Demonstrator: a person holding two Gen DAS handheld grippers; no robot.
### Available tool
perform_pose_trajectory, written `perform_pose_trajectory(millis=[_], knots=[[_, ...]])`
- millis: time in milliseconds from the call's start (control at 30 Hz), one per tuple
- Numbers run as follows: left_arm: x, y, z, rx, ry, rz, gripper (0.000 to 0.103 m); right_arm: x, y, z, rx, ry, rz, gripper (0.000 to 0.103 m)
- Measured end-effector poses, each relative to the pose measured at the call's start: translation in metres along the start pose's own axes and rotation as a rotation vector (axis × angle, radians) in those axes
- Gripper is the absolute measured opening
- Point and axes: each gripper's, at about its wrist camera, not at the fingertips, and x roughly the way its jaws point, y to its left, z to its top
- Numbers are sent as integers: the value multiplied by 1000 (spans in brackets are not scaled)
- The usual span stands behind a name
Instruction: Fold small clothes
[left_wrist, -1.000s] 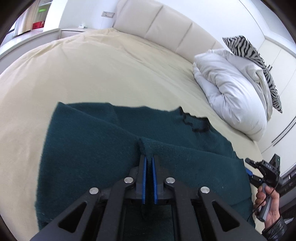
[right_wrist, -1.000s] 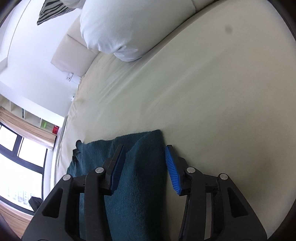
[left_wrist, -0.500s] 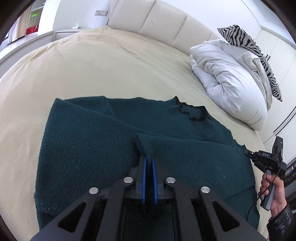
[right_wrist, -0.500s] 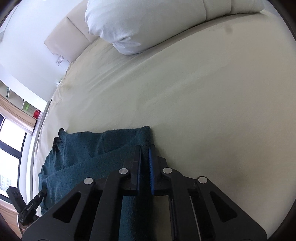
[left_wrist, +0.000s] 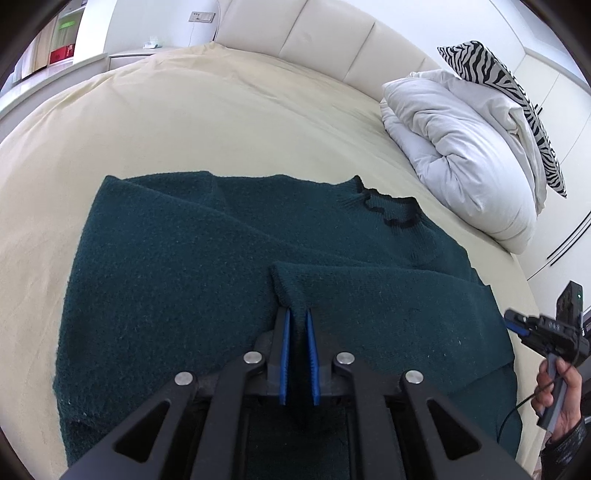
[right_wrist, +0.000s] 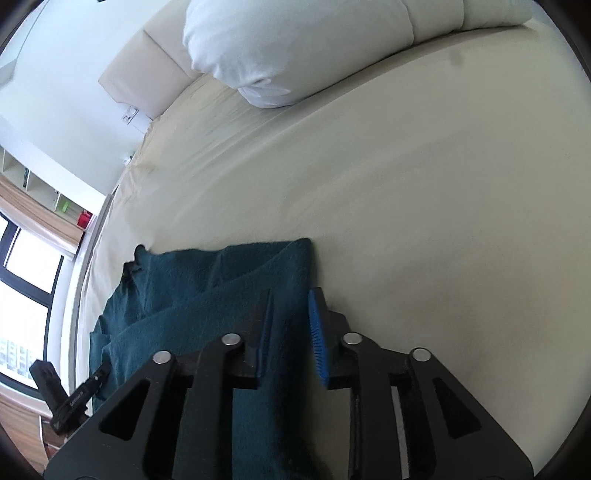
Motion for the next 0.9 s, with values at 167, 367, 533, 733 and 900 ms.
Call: perform_pose_trajectory(millis=[167,367,533,733,900], knots=[[-1,-2,-1,20,8,12,11,-1,16,-45,-134,117,-100,29],[-5,-2,-1,17,5,9,10,-11,13,-53,-132,79,-109,7],[1,4,-5,4,4,1,12,-16,9,-51,-140,55,-118,6],[-21,19,0,-54,-10,-16,24,-23,-19,-52,6,7,-33,22],[-76,52,-5,-105,-89,77,43,-78,-14,-75,-14,-94,-67,23]])
